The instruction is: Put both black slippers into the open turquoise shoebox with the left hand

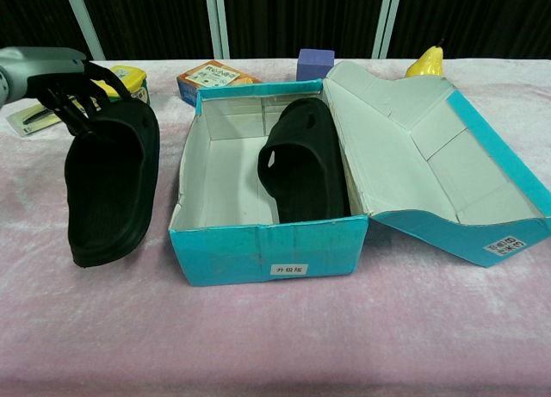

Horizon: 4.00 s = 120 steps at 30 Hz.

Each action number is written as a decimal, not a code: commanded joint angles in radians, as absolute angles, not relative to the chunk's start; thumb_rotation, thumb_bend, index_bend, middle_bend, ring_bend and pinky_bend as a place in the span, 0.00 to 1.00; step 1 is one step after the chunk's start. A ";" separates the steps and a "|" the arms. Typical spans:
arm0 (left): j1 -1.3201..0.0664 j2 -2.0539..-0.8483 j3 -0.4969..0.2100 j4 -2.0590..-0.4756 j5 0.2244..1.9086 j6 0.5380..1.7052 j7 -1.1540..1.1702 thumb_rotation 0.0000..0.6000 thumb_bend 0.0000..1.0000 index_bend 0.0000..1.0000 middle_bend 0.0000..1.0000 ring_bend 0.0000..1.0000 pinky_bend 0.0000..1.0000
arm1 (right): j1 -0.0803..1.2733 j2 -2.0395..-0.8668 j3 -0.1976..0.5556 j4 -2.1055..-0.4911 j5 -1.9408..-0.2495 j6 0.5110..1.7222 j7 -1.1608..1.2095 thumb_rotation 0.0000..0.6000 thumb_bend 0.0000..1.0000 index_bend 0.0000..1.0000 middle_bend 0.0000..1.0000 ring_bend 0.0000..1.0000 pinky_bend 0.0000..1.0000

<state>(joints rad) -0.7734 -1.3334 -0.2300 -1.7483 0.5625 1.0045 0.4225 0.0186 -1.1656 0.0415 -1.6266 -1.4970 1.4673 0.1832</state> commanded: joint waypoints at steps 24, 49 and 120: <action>-0.758 -1.677 -0.377 -1.370 1.309 1.075 -0.258 1.00 0.11 0.22 0.42 0.38 0.44 | 0.010 -1.166 0.036 -1.615 -1.494 1.476 0.201 1.00 0.13 0.11 0.10 0.00 0.10; -0.784 -1.911 -0.206 -0.906 1.520 1.232 -0.446 1.00 0.11 0.21 0.43 0.38 0.45 | 0.009 -1.161 0.036 -1.618 -1.491 1.476 0.204 1.00 0.13 0.11 0.10 0.00 0.10; -0.839 -1.549 -0.246 -1.514 1.215 0.980 0.112 0.00 0.00 0.27 0.31 0.08 0.05 | 0.003 -1.157 0.036 -1.623 -1.494 1.485 0.203 1.00 0.13 0.11 0.10 0.00 0.10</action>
